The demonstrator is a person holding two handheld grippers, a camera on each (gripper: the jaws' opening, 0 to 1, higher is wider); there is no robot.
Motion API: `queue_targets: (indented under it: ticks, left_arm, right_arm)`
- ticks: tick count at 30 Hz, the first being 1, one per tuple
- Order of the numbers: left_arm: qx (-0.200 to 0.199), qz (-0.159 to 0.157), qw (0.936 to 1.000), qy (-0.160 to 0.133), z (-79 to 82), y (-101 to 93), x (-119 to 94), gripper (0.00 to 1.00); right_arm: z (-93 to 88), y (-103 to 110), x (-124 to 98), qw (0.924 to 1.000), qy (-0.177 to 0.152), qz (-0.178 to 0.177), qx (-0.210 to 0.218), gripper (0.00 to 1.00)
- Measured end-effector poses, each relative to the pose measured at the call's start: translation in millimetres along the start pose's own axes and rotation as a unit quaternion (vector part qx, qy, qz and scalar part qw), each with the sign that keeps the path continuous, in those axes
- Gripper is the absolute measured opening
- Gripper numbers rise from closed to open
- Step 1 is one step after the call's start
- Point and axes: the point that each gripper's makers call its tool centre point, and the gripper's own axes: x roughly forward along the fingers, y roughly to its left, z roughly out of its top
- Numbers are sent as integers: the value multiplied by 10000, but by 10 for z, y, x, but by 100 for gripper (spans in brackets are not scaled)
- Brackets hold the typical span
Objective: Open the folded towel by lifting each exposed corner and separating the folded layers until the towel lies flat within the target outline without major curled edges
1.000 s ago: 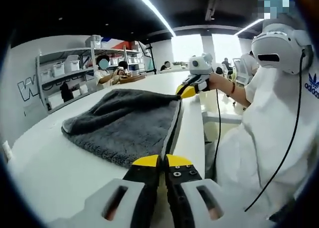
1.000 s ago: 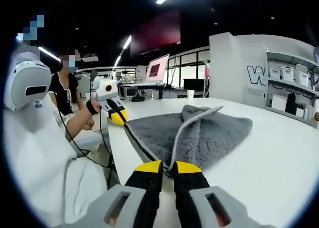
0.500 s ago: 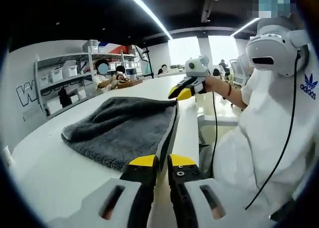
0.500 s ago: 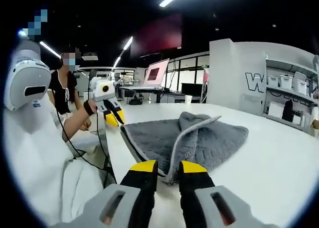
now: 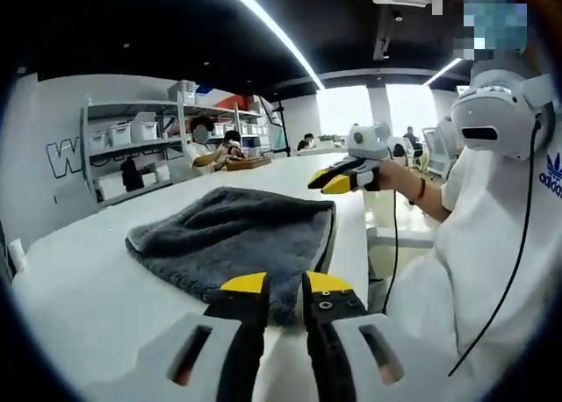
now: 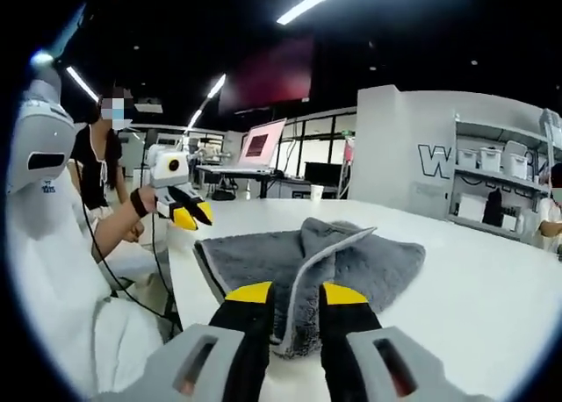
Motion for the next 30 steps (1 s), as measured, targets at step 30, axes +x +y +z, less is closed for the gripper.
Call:
queue_targets:
  ticks: [30]
  left_arm:
    - [-460, 454, 9969, -442, 170, 201, 127, 31]
  right_arm:
    - [179, 18, 161, 9996, -97, -4, -283, 20]
